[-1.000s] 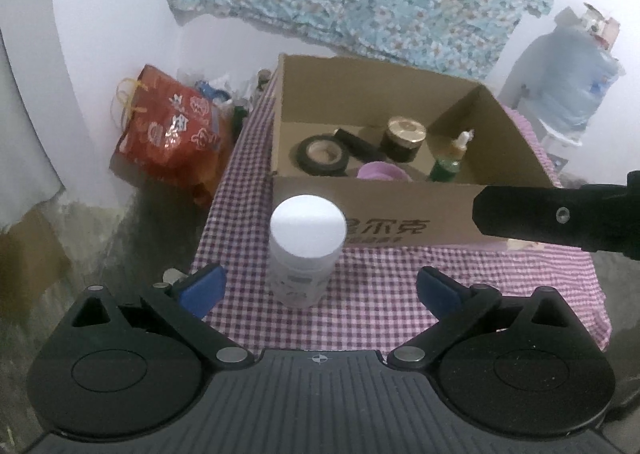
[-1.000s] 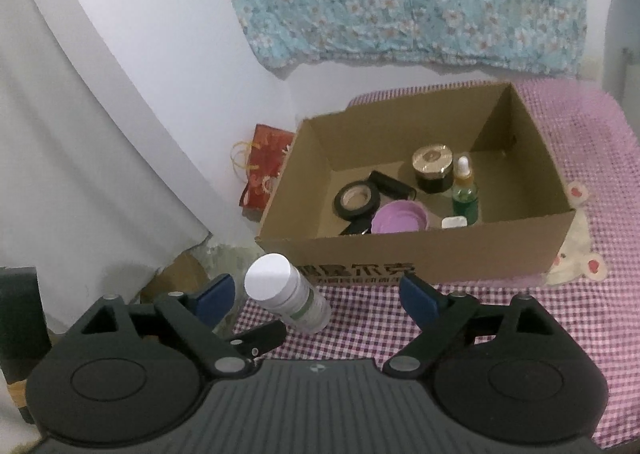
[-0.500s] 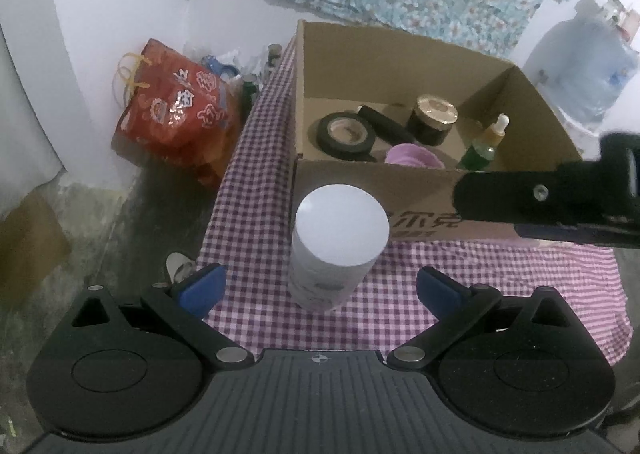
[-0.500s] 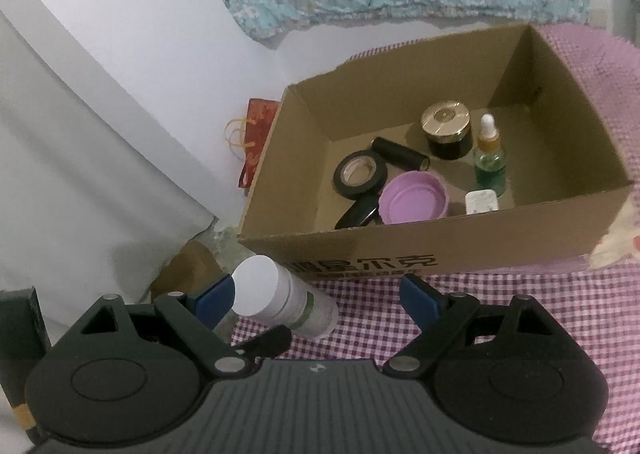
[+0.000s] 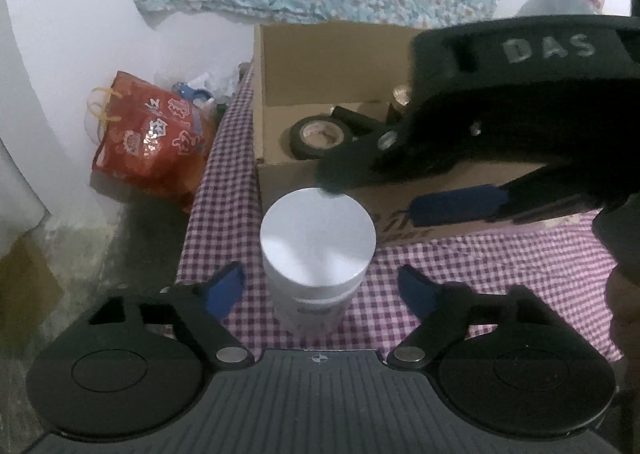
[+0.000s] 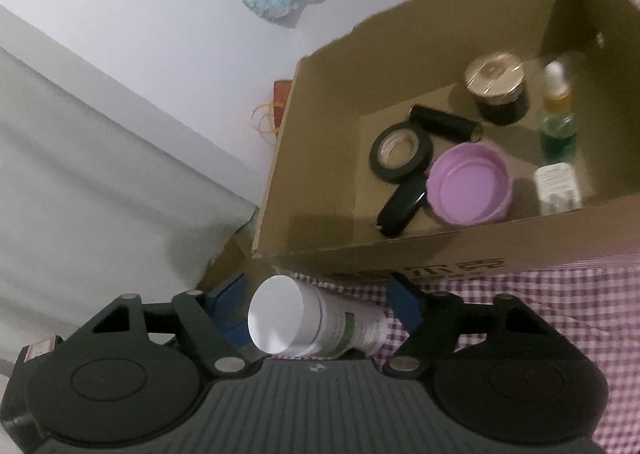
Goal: Organize rigid objects
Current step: 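Grasp the white pill bottle with the right tool, then carry the white pill bottle into the box and open the right tool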
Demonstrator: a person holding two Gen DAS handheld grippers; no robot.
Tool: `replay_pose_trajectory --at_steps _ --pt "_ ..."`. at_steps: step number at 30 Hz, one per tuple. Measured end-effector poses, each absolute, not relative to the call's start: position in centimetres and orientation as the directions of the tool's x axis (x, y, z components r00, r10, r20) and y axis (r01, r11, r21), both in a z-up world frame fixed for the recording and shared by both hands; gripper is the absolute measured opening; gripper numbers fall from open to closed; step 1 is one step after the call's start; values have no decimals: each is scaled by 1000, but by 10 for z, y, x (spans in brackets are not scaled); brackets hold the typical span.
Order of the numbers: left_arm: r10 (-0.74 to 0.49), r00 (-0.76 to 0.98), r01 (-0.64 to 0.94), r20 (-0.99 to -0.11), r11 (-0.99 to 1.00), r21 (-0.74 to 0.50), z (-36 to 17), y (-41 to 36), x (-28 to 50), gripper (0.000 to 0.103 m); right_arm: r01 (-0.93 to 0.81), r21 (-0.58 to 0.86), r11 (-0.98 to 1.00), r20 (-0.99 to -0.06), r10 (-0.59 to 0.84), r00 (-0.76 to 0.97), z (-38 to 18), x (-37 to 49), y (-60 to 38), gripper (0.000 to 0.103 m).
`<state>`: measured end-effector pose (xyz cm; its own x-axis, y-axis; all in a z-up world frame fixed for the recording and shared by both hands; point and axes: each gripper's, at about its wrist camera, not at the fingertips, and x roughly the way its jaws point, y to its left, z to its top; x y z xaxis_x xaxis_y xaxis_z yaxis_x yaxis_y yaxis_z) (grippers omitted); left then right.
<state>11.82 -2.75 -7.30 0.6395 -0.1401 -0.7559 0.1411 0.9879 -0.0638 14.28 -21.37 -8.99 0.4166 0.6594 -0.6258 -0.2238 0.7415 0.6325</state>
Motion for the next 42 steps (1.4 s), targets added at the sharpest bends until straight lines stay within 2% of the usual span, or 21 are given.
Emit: replay_pose_trajectory --at_steps 2,6,11,20,27,35,42 --pt "-145 633 142 -761 987 -70 -76 -28 122 69 -228 634 739 -631 665 399 -96 147 -208 69" --pt "-132 640 138 -757 989 -56 -77 -29 124 55 -242 643 727 -628 681 376 -105 153 -202 62" --pt "-139 644 138 -752 988 -65 -75 -29 125 53 -260 673 692 -597 716 360 -105 154 -201 44" --pt "-151 679 148 -718 987 -67 -41 -37 102 52 -298 678 673 -558 734 388 -79 129 -213 45" --pt "-198 759 217 -621 975 -45 21 -64 96 52 -392 649 653 -448 743 496 -15 100 -246 45" --pt "-311 760 328 -571 942 -77 65 -119 158 52 -421 586 692 -372 691 619 44 124 -309 45" --pt "-360 691 400 -627 913 -83 51 -177 237 52 -357 555 751 -383 612 692 39 188 -367 45"
